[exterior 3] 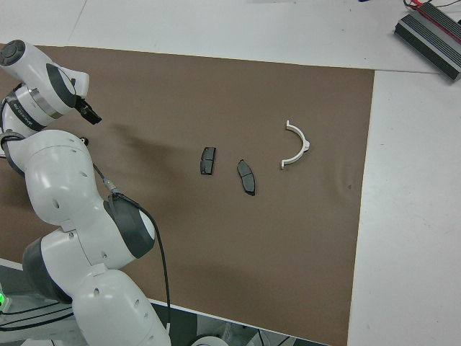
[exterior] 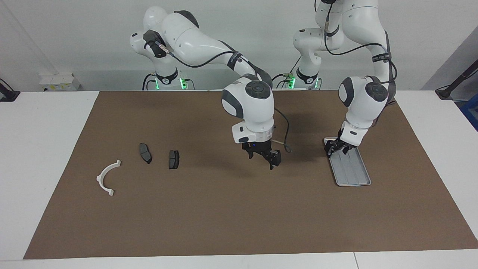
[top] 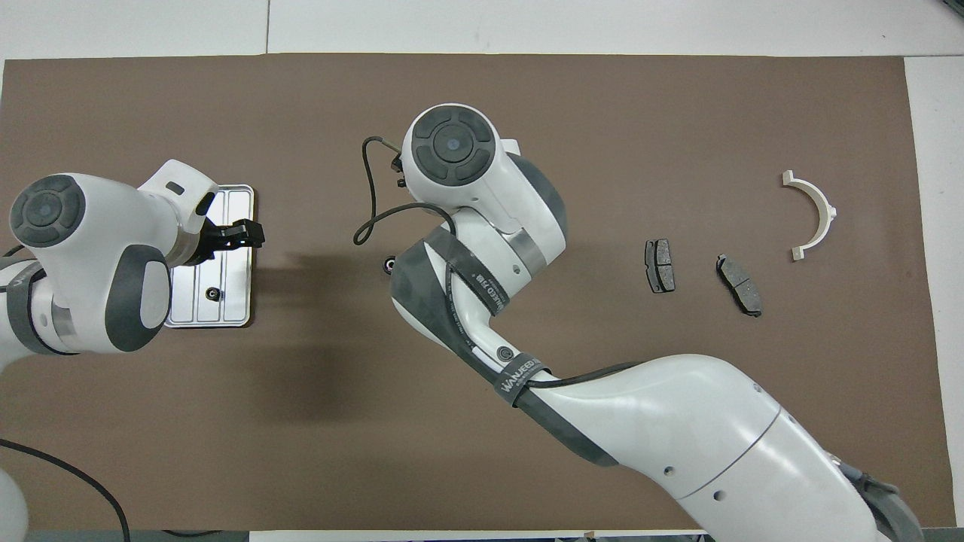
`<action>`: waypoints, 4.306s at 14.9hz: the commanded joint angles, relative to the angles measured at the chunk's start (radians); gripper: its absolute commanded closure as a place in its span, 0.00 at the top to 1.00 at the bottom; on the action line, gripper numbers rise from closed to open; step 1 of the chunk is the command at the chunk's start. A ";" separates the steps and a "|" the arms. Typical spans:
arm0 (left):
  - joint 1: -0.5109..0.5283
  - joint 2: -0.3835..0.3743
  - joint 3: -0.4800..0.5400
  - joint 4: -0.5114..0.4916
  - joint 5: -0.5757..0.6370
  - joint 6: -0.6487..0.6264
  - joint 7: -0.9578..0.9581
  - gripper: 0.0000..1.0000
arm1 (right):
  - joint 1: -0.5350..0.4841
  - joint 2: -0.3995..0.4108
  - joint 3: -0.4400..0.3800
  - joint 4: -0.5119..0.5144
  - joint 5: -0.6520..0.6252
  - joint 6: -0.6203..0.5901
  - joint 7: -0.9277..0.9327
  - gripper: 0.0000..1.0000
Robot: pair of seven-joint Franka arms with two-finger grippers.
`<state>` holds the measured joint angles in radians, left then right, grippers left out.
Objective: Pick bearing gear from pile to tray
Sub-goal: 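Set the bearing down with the right gripper while the left gripper approaches, then grasp the bearing with the left gripper while the right gripper withdraws, then lower the bearing into the metal tray and open the left gripper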
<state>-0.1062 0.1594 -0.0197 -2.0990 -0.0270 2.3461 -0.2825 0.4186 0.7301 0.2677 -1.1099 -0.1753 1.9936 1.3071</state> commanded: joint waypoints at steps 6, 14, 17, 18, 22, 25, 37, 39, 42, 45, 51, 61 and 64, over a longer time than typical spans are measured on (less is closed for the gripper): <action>-0.151 0.067 0.015 0.163 -0.013 -0.079 -0.237 0.86 | -0.178 -0.159 0.015 -0.028 0.161 -0.212 -0.441 1.00; -0.357 0.226 0.018 0.280 0.006 -0.067 -0.556 0.84 | -0.239 -0.218 0.015 -0.028 0.209 -0.274 -0.488 1.00; -0.378 0.229 0.018 0.246 0.009 -0.064 -0.581 0.83 | -0.288 -0.253 0.013 -0.028 0.204 -0.340 -0.741 1.00; -0.379 0.227 0.018 0.238 0.010 -0.065 -0.581 0.82 | -0.316 -0.265 0.013 -0.030 0.201 -0.357 -0.855 1.00; -0.372 0.224 0.021 0.240 0.024 -0.096 -0.577 0.81 | -0.366 -0.307 0.010 -0.030 0.189 -0.409 -0.988 1.00; -0.378 0.216 0.018 0.218 0.027 -0.096 -0.578 0.80 | -0.389 -0.324 0.008 -0.045 0.168 -0.427 -1.020 1.00; -0.383 0.201 0.017 0.149 0.027 -0.027 -0.590 0.67 | -0.512 -0.359 0.005 -0.070 0.152 -0.450 -1.147 1.00; -0.389 0.200 0.017 0.143 0.026 -0.019 -0.599 0.66 | -0.517 -0.368 0.005 -0.070 0.132 -0.473 -1.160 1.00; -0.397 0.200 0.018 0.142 0.027 -0.011 -0.612 0.65 | -0.518 -0.399 0.004 -0.091 0.099 -0.486 -1.183 1.00; -0.397 0.200 0.018 0.142 0.025 -0.014 -0.613 0.61 | -0.555 -0.501 0.004 -0.203 0.089 -0.478 -1.233 1.00; -0.397 0.200 0.018 0.140 0.027 -0.011 -0.616 0.57 | -0.572 -0.690 0.002 -0.399 0.089 -0.473 -1.238 1.00; -0.285 0.134 0.043 0.165 0.029 -0.109 -0.424 0.20 | -0.570 -0.804 -0.014 -0.475 0.111 -0.473 -1.243 1.00; -0.156 0.115 0.041 0.168 0.027 -0.122 -0.217 0.20 | -0.560 -0.814 -0.051 -0.488 0.115 -0.469 -1.237 1.00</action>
<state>-0.3430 0.3105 0.0317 -1.9152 -0.0115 2.2477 -0.6201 -0.1374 -0.0466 0.2434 -1.5484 -0.0779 1.4983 0.0861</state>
